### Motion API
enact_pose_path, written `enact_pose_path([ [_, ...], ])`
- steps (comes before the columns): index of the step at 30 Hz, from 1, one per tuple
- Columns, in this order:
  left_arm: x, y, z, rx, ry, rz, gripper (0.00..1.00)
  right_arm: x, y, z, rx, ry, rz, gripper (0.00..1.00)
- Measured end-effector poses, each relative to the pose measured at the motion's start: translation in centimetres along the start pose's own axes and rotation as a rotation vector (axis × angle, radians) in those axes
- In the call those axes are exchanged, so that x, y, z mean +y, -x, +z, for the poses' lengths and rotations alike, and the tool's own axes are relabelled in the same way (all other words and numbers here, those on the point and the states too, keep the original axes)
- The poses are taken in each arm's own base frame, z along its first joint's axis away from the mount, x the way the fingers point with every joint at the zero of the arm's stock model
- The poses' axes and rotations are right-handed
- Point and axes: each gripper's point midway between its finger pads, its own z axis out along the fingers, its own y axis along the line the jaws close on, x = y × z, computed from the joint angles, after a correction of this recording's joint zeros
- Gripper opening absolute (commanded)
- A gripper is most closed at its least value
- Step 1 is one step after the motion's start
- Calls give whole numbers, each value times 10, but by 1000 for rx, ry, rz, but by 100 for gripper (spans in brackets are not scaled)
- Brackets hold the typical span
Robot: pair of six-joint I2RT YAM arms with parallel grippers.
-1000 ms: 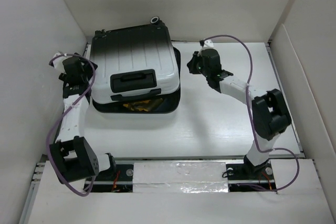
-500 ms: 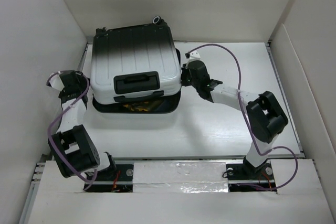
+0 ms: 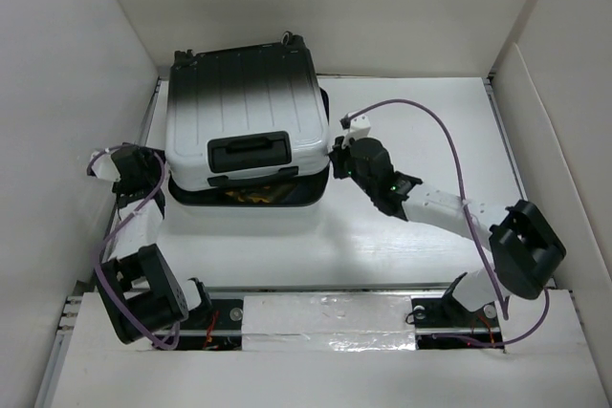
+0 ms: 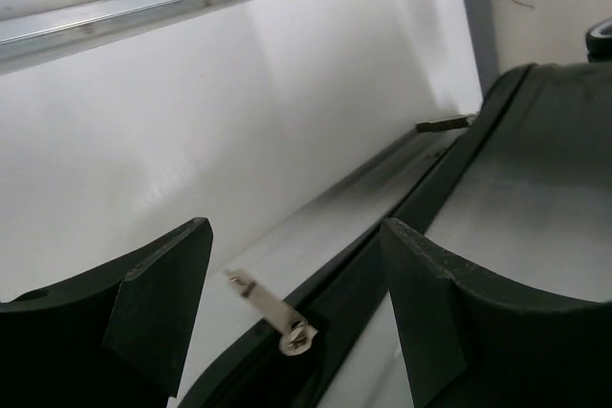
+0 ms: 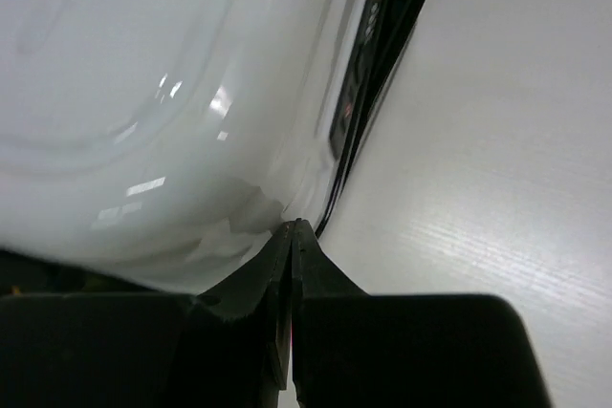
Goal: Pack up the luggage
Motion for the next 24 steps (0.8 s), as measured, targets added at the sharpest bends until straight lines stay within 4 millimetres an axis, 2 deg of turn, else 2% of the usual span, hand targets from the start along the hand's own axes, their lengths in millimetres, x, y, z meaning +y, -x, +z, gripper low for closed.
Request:
enact_pose_path([
  [3, 12, -2, -6, -17, 27, -16, 69, 16, -15, -15, 21, 47, -7, 10],
  [4, 12, -2, -10, -18, 22, -15, 70, 21, -15, -19, 26, 74, -4, 23],
  [6, 11, -1, -18, -26, 11, -15, 71, 25, -7, -22, 24, 132, 24, 39],
  [7, 9, 1, -19, -31, 6, -14, 73, 18, 1, -21, 15, 142, 45, 57],
  [9, 8, 2, -20, -31, 4, -10, 76, -9, 20, -19, -8, 135, 86, 71],
  [10, 9, 1, -20, -27, 10, -7, 77, -23, 30, -18, -24, 125, 110, 81],
  [11, 9, 1, -19, -21, 14, -2, 79, -36, 41, -16, -43, 117, 131, 86],
  [12, 9, 2, -18, -17, 17, 3, 80, -45, 50, -15, -56, 117, 146, 90],
  [13, 9, 2, -18, -11, 19, 6, 82, -49, 59, -13, -64, 125, 157, 99],
  [15, 7, 1, -15, 0, 18, 12, 83, -44, 73, -5, -71, 172, 168, 100],
  [19, 10, -6, -9, 31, 25, 9, 83, -16, 92, 24, -47, 318, 163, 100],
  [22, 11, -9, -7, 41, 9, -16, 83, -3, 82, 40, 5, 381, 171, 99],
  [24, 14, -14, -6, 45, -1, -44, 82, 3, 68, 49, 49, 392, 180, 94],
])
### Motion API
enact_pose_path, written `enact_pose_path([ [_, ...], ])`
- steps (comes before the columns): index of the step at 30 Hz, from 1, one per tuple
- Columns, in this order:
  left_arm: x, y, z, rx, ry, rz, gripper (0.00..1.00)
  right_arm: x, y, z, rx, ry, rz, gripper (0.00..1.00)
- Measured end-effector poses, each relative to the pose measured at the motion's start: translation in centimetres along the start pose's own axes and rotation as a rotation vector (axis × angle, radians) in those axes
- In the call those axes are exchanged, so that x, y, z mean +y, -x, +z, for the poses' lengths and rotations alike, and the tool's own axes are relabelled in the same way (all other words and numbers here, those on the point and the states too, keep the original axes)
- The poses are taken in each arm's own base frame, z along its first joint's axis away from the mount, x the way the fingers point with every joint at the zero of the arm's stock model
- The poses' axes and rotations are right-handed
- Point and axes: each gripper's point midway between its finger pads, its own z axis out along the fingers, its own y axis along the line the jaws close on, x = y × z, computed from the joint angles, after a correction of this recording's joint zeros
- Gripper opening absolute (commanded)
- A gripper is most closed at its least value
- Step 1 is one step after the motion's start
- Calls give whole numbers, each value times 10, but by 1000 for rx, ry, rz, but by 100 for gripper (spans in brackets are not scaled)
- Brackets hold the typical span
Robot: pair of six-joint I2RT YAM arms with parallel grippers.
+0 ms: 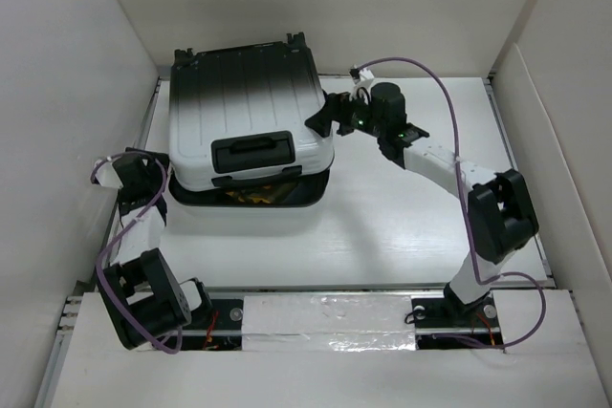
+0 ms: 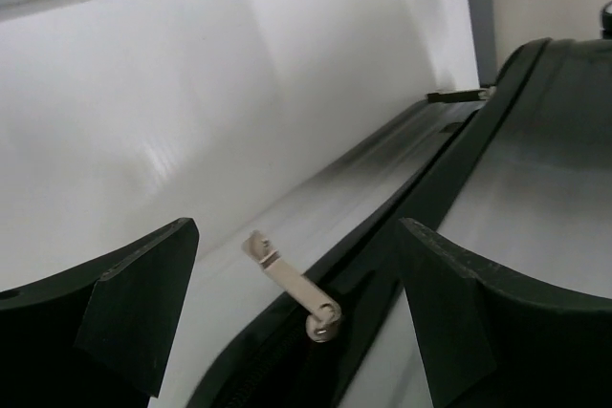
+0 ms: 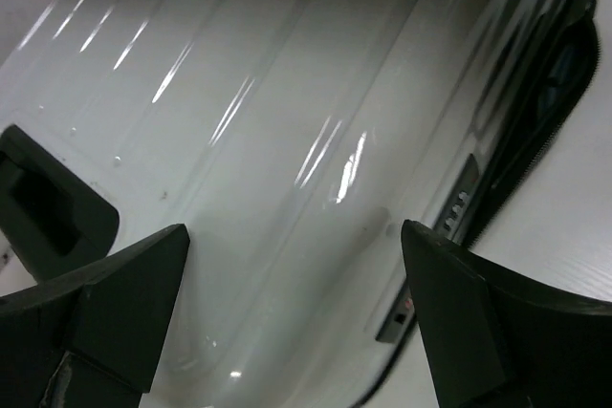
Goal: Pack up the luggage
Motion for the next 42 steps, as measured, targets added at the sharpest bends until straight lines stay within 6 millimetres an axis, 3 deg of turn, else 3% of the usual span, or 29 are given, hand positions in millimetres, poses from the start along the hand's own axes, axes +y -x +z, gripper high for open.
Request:
enact_pose_path([
  [3, 14, -7, 1, -1, 10, -30, 79, 2, 0, 3, -14, -14, 7, 72],
  [4, 21, -11, 0, 5, 20, -34, 79, 2, 1, 2, -26, -26, 5, 47],
  [6, 33, -16, -1, -2, 40, -54, 79, -5, 5, -1, -65, -81, 26, 26],
  [7, 34, -17, -2, -8, 39, -63, 78, -5, 11, -5, -94, -89, 23, 10],
  [10, 29, -22, -7, -11, 10, -67, 77, 9, 14, -18, -137, -83, -5, 0],
  [15, 25, -34, -11, 3, -38, -74, 76, 85, -31, -36, -56, 78, -37, 0],
  [18, 24, -39, -14, 8, -61, -85, 75, 99, -55, -54, -19, 111, -41, 1],
  [19, 24, -41, -15, 8, -68, -86, 75, 96, -60, -59, -13, 100, -38, 9],
  [22, 24, -43, -18, 4, -86, -89, 69, 67, -66, -67, -8, 30, -24, 12],
  [24, 23, -44, -20, 3, -107, -92, 60, 38, -57, -70, -24, -36, -6, 17],
  [25, 21, -45, -21, 2, -119, -90, 56, 21, -50, -74, -40, -75, 3, 25],
  [26, 19, -46, -22, 4, -130, -88, 42, 5, -42, -77, -60, -114, 11, 30],
  [27, 15, -47, -24, 5, -152, -91, 35, -10, -35, -81, -80, -152, 15, 34],
  [30, 5, -56, -31, 6, -205, -50, 25, -49, -23, -93, -119, -271, 29, 50],
  [31, 0, -63, -35, 11, -225, -33, 25, -56, -22, -95, -122, -298, 31, 55],
  [36, -19, -115, -67, 113, -359, 30, 22, -94, -21, -90, -96, -408, 50, 56],
  [40, -24, -164, -102, 249, -477, 61, 20, -137, -19, -94, -79, -521, 87, 57],
  [42, -24, -189, -123, 328, -532, 89, 21, -147, -16, -101, -89, -557, 99, 56],
])
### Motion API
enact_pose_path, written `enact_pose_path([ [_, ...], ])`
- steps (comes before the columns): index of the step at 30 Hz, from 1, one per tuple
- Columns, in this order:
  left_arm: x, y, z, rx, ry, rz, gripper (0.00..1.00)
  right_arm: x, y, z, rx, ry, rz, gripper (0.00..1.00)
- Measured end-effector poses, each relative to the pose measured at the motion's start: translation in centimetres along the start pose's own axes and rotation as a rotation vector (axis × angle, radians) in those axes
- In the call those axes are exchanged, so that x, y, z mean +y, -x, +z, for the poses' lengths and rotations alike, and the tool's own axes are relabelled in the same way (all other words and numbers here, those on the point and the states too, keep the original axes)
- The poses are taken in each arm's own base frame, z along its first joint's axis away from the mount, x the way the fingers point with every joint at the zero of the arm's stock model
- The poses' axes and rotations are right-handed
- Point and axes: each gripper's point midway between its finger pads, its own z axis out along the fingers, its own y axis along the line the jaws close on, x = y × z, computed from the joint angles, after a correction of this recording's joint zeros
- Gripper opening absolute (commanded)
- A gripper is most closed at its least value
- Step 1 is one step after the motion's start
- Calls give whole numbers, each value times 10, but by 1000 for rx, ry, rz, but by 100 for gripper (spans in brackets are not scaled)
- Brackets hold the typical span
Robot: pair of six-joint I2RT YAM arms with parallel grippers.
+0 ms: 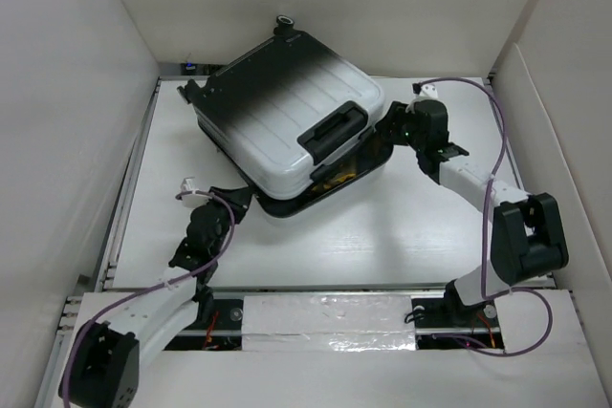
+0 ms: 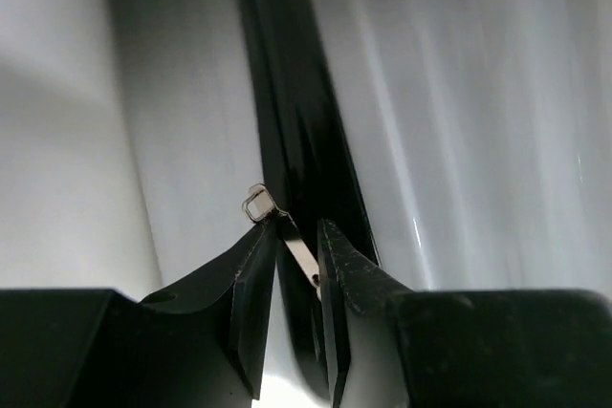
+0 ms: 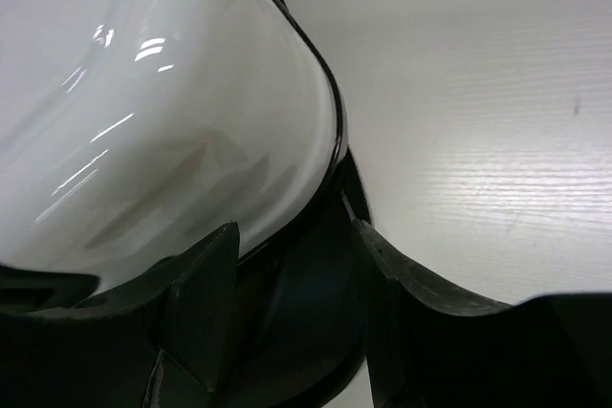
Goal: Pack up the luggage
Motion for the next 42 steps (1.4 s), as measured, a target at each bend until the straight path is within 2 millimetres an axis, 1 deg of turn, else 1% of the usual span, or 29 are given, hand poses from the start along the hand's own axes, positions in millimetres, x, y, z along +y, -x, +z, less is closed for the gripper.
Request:
enact_pose_path([
  [2, -12, -29, -10, 86, -47, 34, 22, -7, 7, -6, -30, -20, 8, 56],
  [4, -24, -56, -19, 157, -75, 92, 23, -15, 16, -19, -70, -42, 26, 56],
  [6, -39, -76, -25, 205, -88, 179, 28, -21, 27, -35, -118, -58, 41, 57],
  [7, -50, -87, -30, 229, -101, 230, 32, -23, 31, -42, -140, -66, 49, 61],
  [8, -62, -99, -35, 258, -117, 284, 47, -25, 36, -50, -163, -70, 59, 64],
  [10, -80, -118, -49, 304, -153, 375, 64, -30, 42, -63, -201, -79, 71, 67],
  [11, -94, -129, -64, 325, -192, 433, 72, -33, 45, -68, -216, -84, 78, 68],
  [13, -110, -136, -87, 333, -250, 488, 77, -44, 46, -77, -235, -102, 97, 66],
  [14, -114, -134, -96, 321, -271, 502, 79, -50, 45, -81, -240, -111, 109, 64],
  [15, -118, -128, -104, 300, -291, 512, 78, -56, 42, -83, -242, -116, 120, 58],
  [16, -122, -120, -107, 268, -303, 521, 76, -61, 37, -86, -236, -121, 131, 36],
  [18, -133, -90, -103, 142, -301, 528, 67, -68, 24, -89, -221, -127, 148, 0],
  [20, -149, -57, -91, 6, -279, 527, 57, -70, 5, -90, -187, -115, 170, 0],
  [21, -160, -38, -82, -63, -254, 519, 45, -70, -3, -91, -171, -108, 175, 0],
  [22, -175, -16, -73, -135, -226, 502, 43, -69, -11, -91, -155, -101, 178, 0],
  [25, -236, 46, -38, -281, -208, 437, 42, -67, -27, -90, -117, -82, 185, 2],
  [26, -255, 69, -25, -320, -213, 416, 44, -65, -30, -90, -109, -74, 186, 4],
  [27, -268, 94, -7, -363, -207, 398, 45, -63, -34, -91, -101, -68, 189, 8],
  [28, -273, 116, 8, -394, -198, 382, 47, -62, -36, -91, -97, -60, 189, 17],
  [29, -278, 137, 24, -411, -193, 369, 51, -60, -40, -91, -91, -55, 191, 22],
  [30, -275, 159, 44, -431, -168, 361, 55, -58, -44, -91, -84, -48, 191, 26],
  [31, -269, 183, 63, -446, -136, 355, 56, -56, -48, -91, -76, -42, 191, 33],
  [32, -263, 202, 83, -444, -106, 353, 58, -55, -52, -91, -67, -38, 189, 36],
  [33, -257, 216, 103, -432, -84, 352, 59, -54, -56, -91, -60, -36, 189, 37],
  [34, -243, 234, 124, -412, -28, 360, 59, -54, -60, -91, -53, -36, 188, 38],
  [36, -224, 260, 166, -375, 34, 372, 60, -56, -67, -91, -40, -39, 189, 39],
  [38, -194, 275, 202, -315, 98, 384, 60, -58, -73, -92, -30, -45, 190, 41],
  [40, -155, 275, 232, -220, 162, 391, 63, -60, -77, -91, -20, -49, 192, 41],
  [42, -117, 267, 257, -118, 225, 396, 64, -61, -80, -89, -13, -52, 192, 41],
])
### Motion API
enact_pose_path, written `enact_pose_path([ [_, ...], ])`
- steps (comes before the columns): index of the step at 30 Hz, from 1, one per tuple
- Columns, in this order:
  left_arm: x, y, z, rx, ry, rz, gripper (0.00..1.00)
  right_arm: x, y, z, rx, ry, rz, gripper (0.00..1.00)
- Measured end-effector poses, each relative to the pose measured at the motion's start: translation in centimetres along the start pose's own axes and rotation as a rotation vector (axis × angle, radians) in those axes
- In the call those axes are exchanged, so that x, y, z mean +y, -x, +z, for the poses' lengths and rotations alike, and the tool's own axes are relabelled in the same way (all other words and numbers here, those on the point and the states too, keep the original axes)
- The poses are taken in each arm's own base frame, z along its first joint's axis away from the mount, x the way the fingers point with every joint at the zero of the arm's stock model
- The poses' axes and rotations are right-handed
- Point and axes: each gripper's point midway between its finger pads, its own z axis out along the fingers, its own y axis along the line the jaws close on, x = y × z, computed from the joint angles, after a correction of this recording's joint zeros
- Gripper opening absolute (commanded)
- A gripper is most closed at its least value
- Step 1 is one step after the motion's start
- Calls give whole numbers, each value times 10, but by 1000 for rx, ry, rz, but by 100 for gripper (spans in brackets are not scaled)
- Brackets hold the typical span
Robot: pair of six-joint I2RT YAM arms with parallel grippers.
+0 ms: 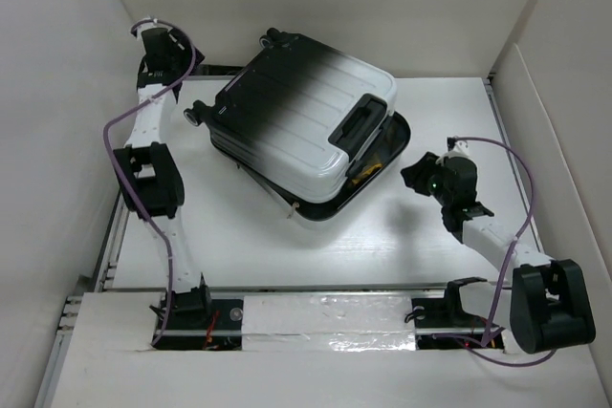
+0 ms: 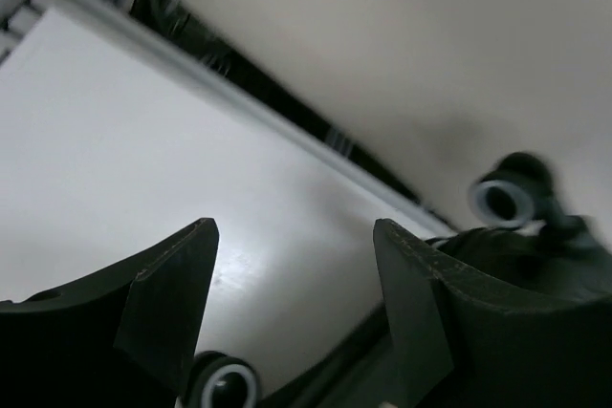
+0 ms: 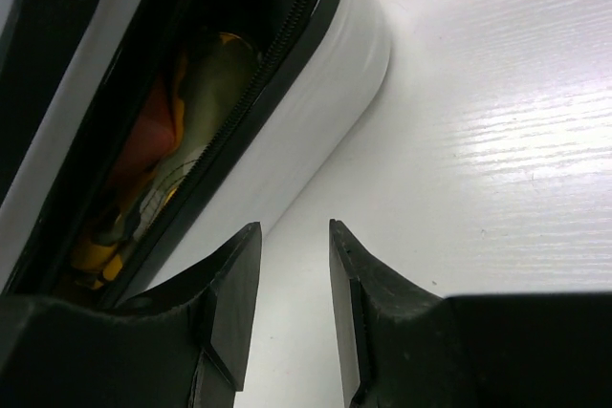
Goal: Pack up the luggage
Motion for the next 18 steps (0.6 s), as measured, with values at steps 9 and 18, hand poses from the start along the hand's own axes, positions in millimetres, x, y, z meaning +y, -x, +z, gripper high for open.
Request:
enact_pose_path([
  [9, 29, -114, 52, 365, -9, 98, 69, -5, -29, 13, 76, -30, -21, 52],
  [18, 21, -175, 47, 518, -131, 71, 69, 6, -41, 48, 142, -36, -54, 48],
])
